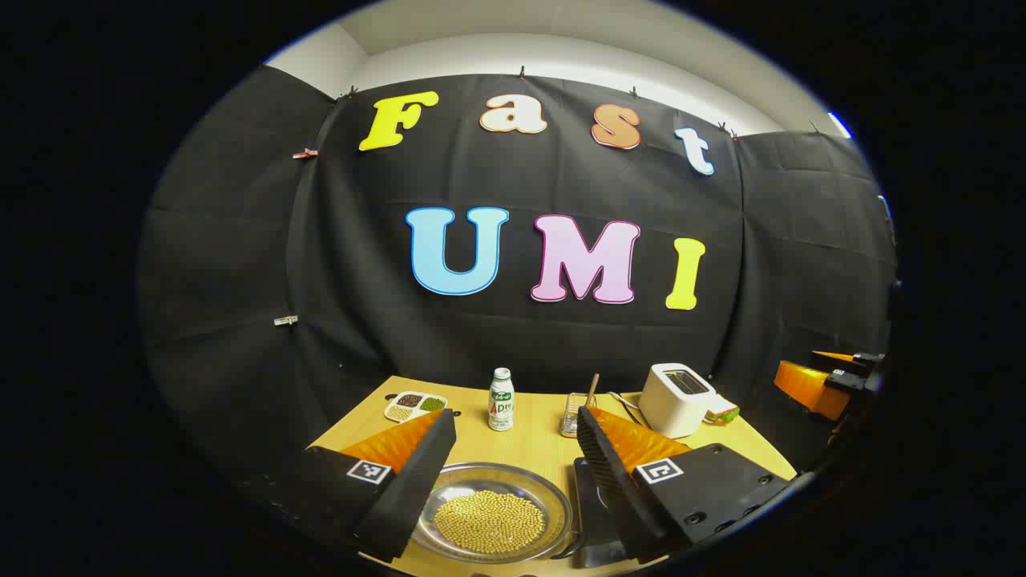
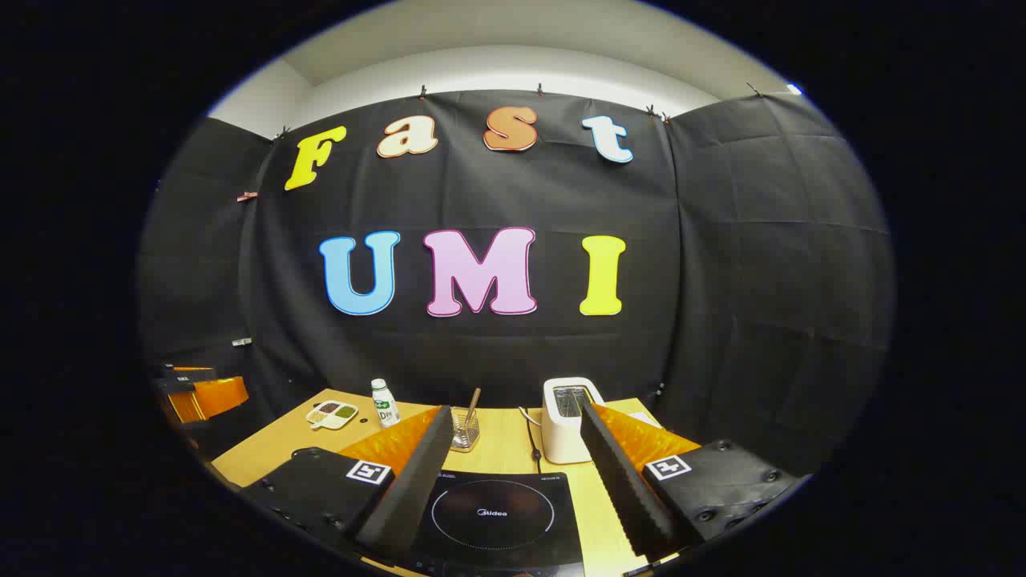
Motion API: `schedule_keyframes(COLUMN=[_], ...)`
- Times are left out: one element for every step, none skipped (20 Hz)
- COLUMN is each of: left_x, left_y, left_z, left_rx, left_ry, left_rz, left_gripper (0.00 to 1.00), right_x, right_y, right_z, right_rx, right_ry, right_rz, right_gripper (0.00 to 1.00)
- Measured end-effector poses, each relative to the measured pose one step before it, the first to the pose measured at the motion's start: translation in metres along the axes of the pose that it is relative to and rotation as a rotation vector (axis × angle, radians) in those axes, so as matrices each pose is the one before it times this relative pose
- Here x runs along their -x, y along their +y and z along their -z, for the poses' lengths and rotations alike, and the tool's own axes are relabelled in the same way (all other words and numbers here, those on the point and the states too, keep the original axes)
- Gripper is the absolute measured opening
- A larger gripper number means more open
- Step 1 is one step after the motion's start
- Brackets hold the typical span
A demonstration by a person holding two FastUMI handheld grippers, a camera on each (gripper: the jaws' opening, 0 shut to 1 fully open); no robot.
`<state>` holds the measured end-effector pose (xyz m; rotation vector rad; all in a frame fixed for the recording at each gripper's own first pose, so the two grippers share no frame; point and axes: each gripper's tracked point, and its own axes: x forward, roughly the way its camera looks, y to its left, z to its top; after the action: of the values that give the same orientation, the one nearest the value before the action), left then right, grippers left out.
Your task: First push the handle of the pot to place it horizontally, then grasp the pot with both hands and set it on the induction cooktop.
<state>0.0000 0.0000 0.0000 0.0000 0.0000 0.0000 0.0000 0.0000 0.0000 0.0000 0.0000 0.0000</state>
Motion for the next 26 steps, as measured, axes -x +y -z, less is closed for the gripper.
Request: schedule_keyframes(left_x=[0.00009, 0.00014, 0.00102, 0.0006, 0.00087, 0.00096, 0.00084, 0.00024, -0.0006, -0.00021, 0.00037, -0.00006, -0.00034, 0.00074, -0.00002, 0.0001, 0.0007, 0.00047, 0.00116, 0.00102, 0.00131, 0.00123, 0.00209, 0.00226, 0.00155, 0.00194], left_y=[-0.00013, -0.00067, -0.00066, -0.00067, -0.00036, -0.00177, -0.00205, -0.00198, -0.00188, -0.0025, -0.00202, -0.002, 0.00018, 0.00044, -0.00074, 0.00017, 0.00056, 0.00104, 0.0019, 0.00166, 0.00246, 0.00301, 0.00268, 0.0033, 0.00306, 0.004], left_z=[0.00182, 0.00034, 0.00316, 0.00191, 0.00253, 0.00042, 0.00312, 0.00119, 0.00365, 0.0038, 0.00457, 0.00215, 0.00238, 0.00244, 0.00375, 0.00292, 0.00459, 0.0034, 0.00387, 0.00218, 0.00332, 0.00245, 0.00356, 0.00195, 0.00321, 0.00409], left_rx=[0.00022, 0.00147, 0.00017, -0.0014, -0.00113, -0.0014, -0.0028, -0.00273, -0.00123, 0.00285, 0.00631, 0.00556, 0.00289, 0.0008, 0.00103, 0.00094, 0.00013, -0.00098, -0.00223, -0.00311, -0.00415, -0.00399, -0.00325, -0.00312, -0.00472, -0.0087], left_ry=[0.00338, 0.00288, 0.00437, 0.00682, 0.0043, 0.0039, 0.0045, 0.00433, 0.00868, 0.01201, 0.00945, 0.0063, 0.00475, 0.00492, 0.00636, 0.00737, 0.01001, 0.00952, 0.00737, 0.00475, 0.00308, 0.002, 0.0017, -0.00058, -0.00048, 0.00357], left_rz=[-0.00267, -0.00055, -0.00014, -0.00159, 0.00019, 0.0025, 0.00247, 0.00343, 0.0057, 0.00474, 0.00512, 0.00367, -0.00211, -0.00381, -0.00137, -0.00052, 0.00037, -0.00072, -0.00251, -0.00119, -0.00226, -0.00372, 0.00066, 0.00223, 0.00357, 0.00101], left_gripper=[0.95, 0.95, 0.95, 0.95, 0.95, 0.95, 0.95, 0.95, 0.95, 0.95, 0.95, 0.95, 0.95, 0.95, 0.95, 0.95, 0.95, 0.95, 0.95, 0.95, 0.95, 0.95, 0.95, 0.95, 0.95, 0.95], right_x=[-0.00035, 0.00082, -0.00023, 0.0002, -0.00067, 0.00067, 0.00049, -0.00006, 0.00063, 0.00052, 0.00139, 0.00152, -0.00188, 0.00001, 0.00133, 0.00088, 0.0022, 0.00038, 0.00026, 0.00092, 0.00169, 0.00112, 0.002, 0.00147, 0.00131, 0.00262], right_y=[0.00002, -0.00058, -0.00137, -0.00071, -0.00215, -0.0022, -0.00222, -0.0026, -0.00147, -0.00199, -0.0029, -0.00253, -0.00188, -0.00143, -0.00124, -0.00144, -0.00017, 0.00038, 0.00062, 0.00097, 0.002, 0.00242, 0.00331, 0.00364, 0.0046, 0.00443], right_z=[0.00192, 0.0021, 0.00192, 0.00095, 0.00135, 0.00013, 0.00068, 0.00023, 0.00153, 0.00122, 0.00142, -0.00069, -0.00218, 0.00034, 0.00146, 0.00119, 0.00145, 0.00081, 0.00218, 0.00206, 0.0028, 0.00128, 0.00206, 0.00079, 0.00149, 0.00184], right_rx=[-0.00098, 0.00025, 0.00038, -0.00121, -0.00336, -0.00424, -0.00292, -0.00176, -0.00189, -0.00186, -0.00576, -0.01029, -0.01064, -0.00618, -0.00096, 0.00331, 0.00508, 0.00551, 0.00484, 0.00329, 0.00134, -0.00013, 0.00043, 0.00193, 0.00627, 0.00915], right_ry=[0.00462, 0.00453, 0.00373, 0.00388, 0.00224, 0.00018, -0.00061, -0.00068, 0.00063, 0.00308, 0.00361, -0.00568, -0.00342, 0.00045, 0.00212, 0.0019, 0.001, 0.00314, 0.00604, 0.00747, 0.00741, 0.00664, 0.00863, 0.00486, 0.00494, 0.00927], right_rz=[-0.00332, -0.00263, -0.00206, 0.00004, 0.00196, 0.0026, 0.00422, 0.00451, 0.00347, 0.00359, 0.00426, 0.00325, 0.00542, 0.00332, 0.00184, 0.00188, 0.00044, -0.0001, -0.00041, 0.00011, -0.00167, -0.00374, -0.00361, -0.00513, -0.00369, -0.00133], right_gripper=[0.99, 0.99, 0.99, 0.99, 0.99, 0.99, 0.99, 0.99, 0.99, 0.99, 0.99, 0.99, 0.99, 0.99, 0.99, 0.99, 0.99, 0.99, 0.99, 0.99, 0.99, 0.99, 0.99, 0.99, 0.99, 1.0])
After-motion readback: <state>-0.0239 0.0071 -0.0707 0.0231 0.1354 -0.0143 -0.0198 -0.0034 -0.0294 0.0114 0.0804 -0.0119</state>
